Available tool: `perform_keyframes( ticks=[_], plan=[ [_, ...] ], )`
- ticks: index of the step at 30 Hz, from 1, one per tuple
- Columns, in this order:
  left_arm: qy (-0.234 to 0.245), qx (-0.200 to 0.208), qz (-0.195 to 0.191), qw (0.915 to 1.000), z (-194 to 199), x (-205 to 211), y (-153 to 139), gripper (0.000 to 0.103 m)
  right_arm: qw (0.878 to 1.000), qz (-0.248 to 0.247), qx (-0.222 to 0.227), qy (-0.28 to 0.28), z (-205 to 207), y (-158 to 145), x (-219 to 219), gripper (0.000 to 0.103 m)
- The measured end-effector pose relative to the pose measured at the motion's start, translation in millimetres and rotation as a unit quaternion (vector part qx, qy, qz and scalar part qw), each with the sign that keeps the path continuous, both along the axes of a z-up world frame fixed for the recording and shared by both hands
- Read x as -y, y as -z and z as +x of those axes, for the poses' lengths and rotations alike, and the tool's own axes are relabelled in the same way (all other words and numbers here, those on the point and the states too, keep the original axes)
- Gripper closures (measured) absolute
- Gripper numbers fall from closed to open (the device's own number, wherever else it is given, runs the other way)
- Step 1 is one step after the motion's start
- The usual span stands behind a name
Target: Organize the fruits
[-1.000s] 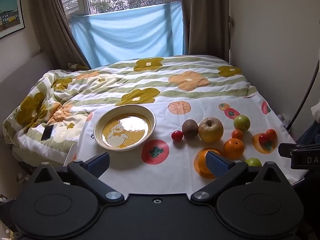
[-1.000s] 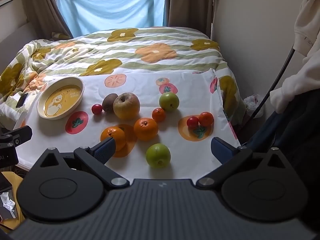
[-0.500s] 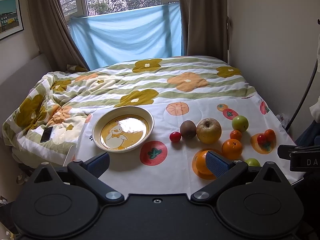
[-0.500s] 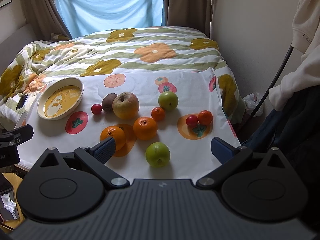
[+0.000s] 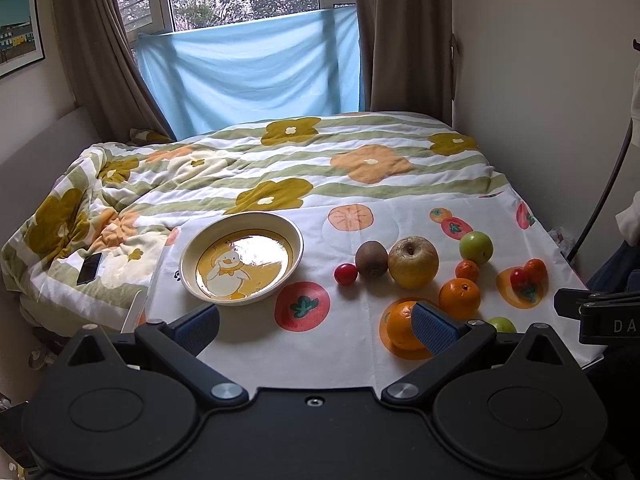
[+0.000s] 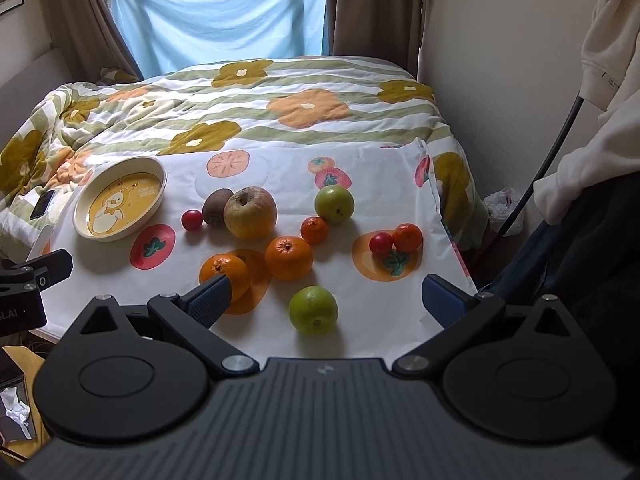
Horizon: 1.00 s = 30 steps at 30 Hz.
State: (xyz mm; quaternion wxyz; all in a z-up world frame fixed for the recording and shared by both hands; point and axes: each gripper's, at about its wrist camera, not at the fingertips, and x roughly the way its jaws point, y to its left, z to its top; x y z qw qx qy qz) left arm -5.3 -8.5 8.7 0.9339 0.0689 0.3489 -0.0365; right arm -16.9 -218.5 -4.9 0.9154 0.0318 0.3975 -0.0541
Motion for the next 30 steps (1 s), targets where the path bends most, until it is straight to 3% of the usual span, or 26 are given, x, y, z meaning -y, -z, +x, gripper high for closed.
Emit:
perform_keyframes(
  ticks=[30],
  plan=[
    [-0.001,0.002,-0.003,1.0000,2.9,-8.4,0.2,0.000,1.000,-0.002,0.003,0.004,-0.1,-1.6,-1.9,0.000]
  ],
)
